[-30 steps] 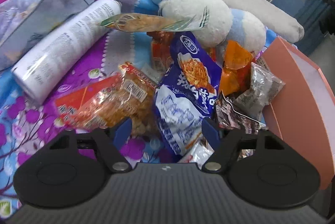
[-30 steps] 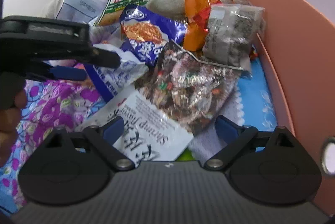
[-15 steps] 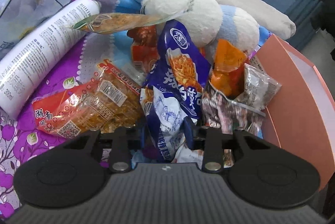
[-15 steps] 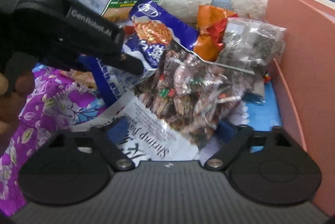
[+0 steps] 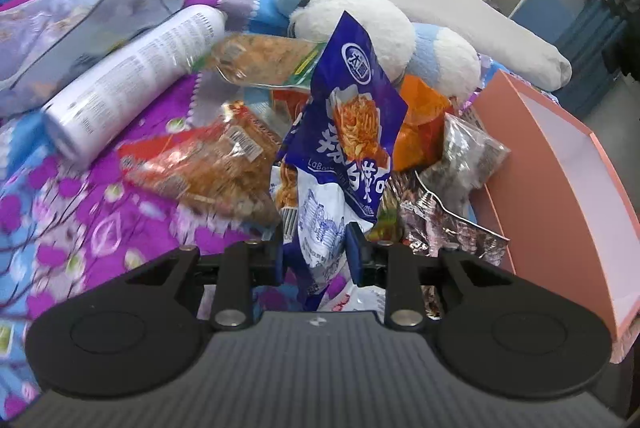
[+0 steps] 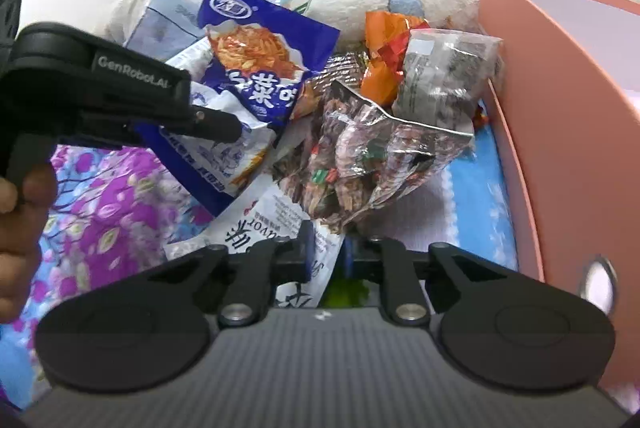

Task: Organize snacks
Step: 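Grasp the blue noodle-snack bag with the left gripper while the right grasps the shrimp-snack bag, then carry both held bags over the pink box with both grippers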

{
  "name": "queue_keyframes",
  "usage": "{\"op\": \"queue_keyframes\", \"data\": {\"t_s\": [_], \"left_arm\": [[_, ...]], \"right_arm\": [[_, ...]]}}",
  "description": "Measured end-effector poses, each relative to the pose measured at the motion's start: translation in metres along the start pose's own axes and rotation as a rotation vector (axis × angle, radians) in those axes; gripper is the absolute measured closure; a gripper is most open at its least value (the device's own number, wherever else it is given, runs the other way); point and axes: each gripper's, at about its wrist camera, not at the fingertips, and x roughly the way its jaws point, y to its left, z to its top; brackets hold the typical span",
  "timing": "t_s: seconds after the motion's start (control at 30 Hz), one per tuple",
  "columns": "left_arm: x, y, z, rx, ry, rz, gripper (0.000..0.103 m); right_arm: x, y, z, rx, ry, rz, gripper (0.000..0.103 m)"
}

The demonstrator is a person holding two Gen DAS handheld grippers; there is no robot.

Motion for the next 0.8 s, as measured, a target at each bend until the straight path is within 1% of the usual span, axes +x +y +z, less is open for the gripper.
{"op": "queue_keyframes", "data": {"t_s": [0.13, 0.23, 0.33, 0.47, 0.6, 0.73, 0.8], "left_arm": [[-0.022, -0.002, -0.019, -0.016, 0.000, 0.005, 0.071], [-0.035, -0.007, -0.036, -0.012, 0.008, 0.023, 0.071], [-0.050, -0.010, -0.054, -0.023, 0.009, 0.021, 0.071], [-0.069, -0.015, -0.072, -0.048, 0.008, 0.027, 0.071], [-0.085, -0.023, -0.082, -0.063, -0.006, 0.024, 0.071], [-0.098, -0.037, -0.091, -0.048, -0.022, 0.022, 0.071], [-0.102, -0.045, -0.095, -0.040, -0.016, 0.021, 0.071]], "right_arm": [[-0.023, 0.000, -0.011, 0.018, 0.015, 0.002, 0.089], [-0.039, -0.004, -0.016, 0.047, 0.017, 0.002, 0.089], [-0.056, -0.006, -0.022, 0.053, 0.012, -0.009, 0.091], [-0.072, -0.009, -0.022, 0.067, 0.006, -0.012, 0.092], [-0.091, -0.008, -0.025, 0.048, -0.010, -0.024, 0.094], [-0.107, -0.010, -0.032, 0.035, -0.012, -0.023, 0.097], [-0.110, -0.012, -0.034, 0.045, -0.007, -0.018, 0.098]]}}
